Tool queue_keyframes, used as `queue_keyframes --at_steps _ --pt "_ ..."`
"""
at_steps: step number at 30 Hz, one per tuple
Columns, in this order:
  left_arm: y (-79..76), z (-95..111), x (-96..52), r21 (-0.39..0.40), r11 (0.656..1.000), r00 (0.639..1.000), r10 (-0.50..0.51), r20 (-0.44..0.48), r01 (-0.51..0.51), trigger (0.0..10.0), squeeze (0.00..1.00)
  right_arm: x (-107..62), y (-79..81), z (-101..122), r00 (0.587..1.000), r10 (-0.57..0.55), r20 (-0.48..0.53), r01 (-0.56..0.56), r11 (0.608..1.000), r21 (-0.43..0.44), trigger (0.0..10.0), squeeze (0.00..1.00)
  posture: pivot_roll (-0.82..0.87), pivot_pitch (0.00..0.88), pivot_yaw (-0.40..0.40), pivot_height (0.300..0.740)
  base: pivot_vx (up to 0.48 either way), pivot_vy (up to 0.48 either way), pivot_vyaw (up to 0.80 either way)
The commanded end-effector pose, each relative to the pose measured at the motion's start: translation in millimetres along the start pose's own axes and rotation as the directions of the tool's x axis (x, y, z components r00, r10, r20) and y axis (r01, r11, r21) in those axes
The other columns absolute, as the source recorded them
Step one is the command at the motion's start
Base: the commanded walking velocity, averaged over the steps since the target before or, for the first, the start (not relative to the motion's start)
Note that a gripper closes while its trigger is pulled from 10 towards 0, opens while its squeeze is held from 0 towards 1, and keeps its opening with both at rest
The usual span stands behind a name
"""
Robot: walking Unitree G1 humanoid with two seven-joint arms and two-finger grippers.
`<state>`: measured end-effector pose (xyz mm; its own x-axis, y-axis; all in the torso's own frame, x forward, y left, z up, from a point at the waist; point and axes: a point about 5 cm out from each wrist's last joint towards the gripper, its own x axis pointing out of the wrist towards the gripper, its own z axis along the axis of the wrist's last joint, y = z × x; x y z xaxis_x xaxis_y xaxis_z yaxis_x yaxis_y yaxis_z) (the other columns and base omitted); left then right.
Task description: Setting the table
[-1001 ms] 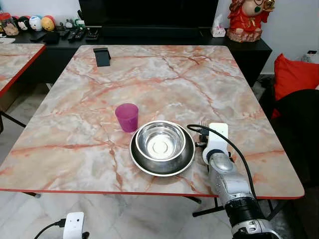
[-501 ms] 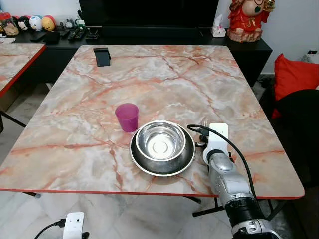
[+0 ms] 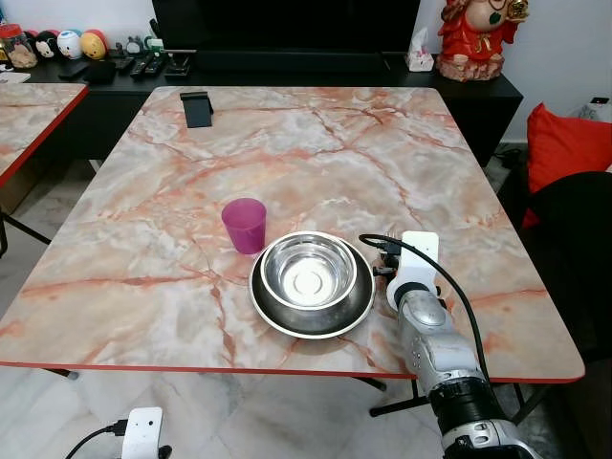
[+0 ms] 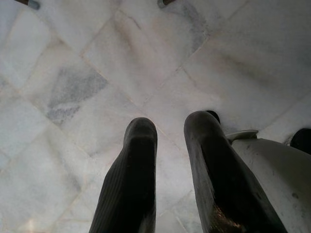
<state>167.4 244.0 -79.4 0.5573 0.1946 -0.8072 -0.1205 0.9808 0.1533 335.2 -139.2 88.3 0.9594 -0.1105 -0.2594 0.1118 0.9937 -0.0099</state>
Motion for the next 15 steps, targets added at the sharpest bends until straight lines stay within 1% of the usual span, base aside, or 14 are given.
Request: queue_keyframes --at_steps 1,2,3,4,5,6,10,12,13,15 --pt "3.6 -3.2 -0.6 0.012 1.0 1.0 0.005 -0.017 -0.005 10.0 0.0 -0.1 -1.2 26.8 0.987 -0.014 0.16 0.017 1.0 -0.016 10.0 0.0 0.04 0.024 -0.007 0.74 0.0 0.0 0.0" --pt "3.6 -3.2 -0.6 0.012 1.0 1.0 0.005 -0.017 -0.005 10.0 0.0 -0.1 -1.2 26.8 0.987 -0.014 0.16 0.017 1.0 -0.016 10.0 0.0 0.04 0.024 -0.007 0.74 0.0 0.0 0.0" --pt "3.5 -3.2 -0.6 0.013 1.0 1.0 0.005 -0.017 -0.005 10.0 0.0 -1.1 -0.9 32.4 0.979 -0.011 0.202 0.015 1.0 -0.015 10.0 0.0 0.04 0.025 -0.007 0.74 0.0 0.0 0.0" --pt "3.5 -3.2 -0.6 0.013 1.0 1.0 0.005 -0.017 -0.005 10.0 0.0 -1.1 -0.9 32.4 0.979 -0.011 0.202 0.015 1.0 -0.015 10.0 0.0 0.04 0.025 -0.007 0.74 0.0 0.0 0.0" --pt "3.3 -3.2 -0.6 0.012 1.0 1.0 0.005 -0.017 -0.005 10.0 0.0 -2.6 -0.8 39.1 0.967 -0.01 0.254 0.014 1.0 -0.016 10.0 0.0 0.04 0.025 -0.007 0.74 0.0 0.0 0.0" --pt "3.1 -3.4 -0.6 0.009 1.0 1.0 0.005 -0.016 -0.005 10.0 0.0 -5.8 -0.7 48.0 0.945 -0.01 0.328 0.016 1.0 -0.015 10.0 0.0 0.04 0.02 -0.008 0.74 0.0 0.0 0.0" --pt "2.9 -3.8 -0.8 0.002 1.0 1.0 0.003 -0.012 -0.003 10.0 0.0 -10.6 -1.2 53.2 0.92 -0.01 0.393 0.015 1.0 -0.01 10.0 0.0 0.04 0.01 -0.009 0.74 0.0 0.0 0.0" --pt "2.1 -2.9 -0.9 -0.015 1.0 1.0 0.006 0.004 -0.006 10.0 0.0 -14.9 -3.5 55.9 0.903 -0.011 0.43 0.007 1.0 0.01 10.0 0.0 0.04 0.003 -0.018 0.74 0.0 0.0 0.0" --pt "2.1 -2.9 -0.9 -0.015 1.0 1.0 0.006 0.004 -0.006 10.0 0.0 -14.9 -3.5 55.9 0.903 -0.011 0.43 0.007 1.0 0.01 10.0 0.0 0.04 0.003 -0.018 0.74 0.0 0.0 0.0" --pt "0.7 -3.1 -0.9 -0.033 0.999 1.0 0.005 0.009 -0.005 10.0 0.0 -17.0 -5.8 56.9 0.889 -0.004 0.457 0.005 1.0 -0.002 10.0 0.0 0.04 0.0 -0.024 0.74 0.0 0.0 0.0"
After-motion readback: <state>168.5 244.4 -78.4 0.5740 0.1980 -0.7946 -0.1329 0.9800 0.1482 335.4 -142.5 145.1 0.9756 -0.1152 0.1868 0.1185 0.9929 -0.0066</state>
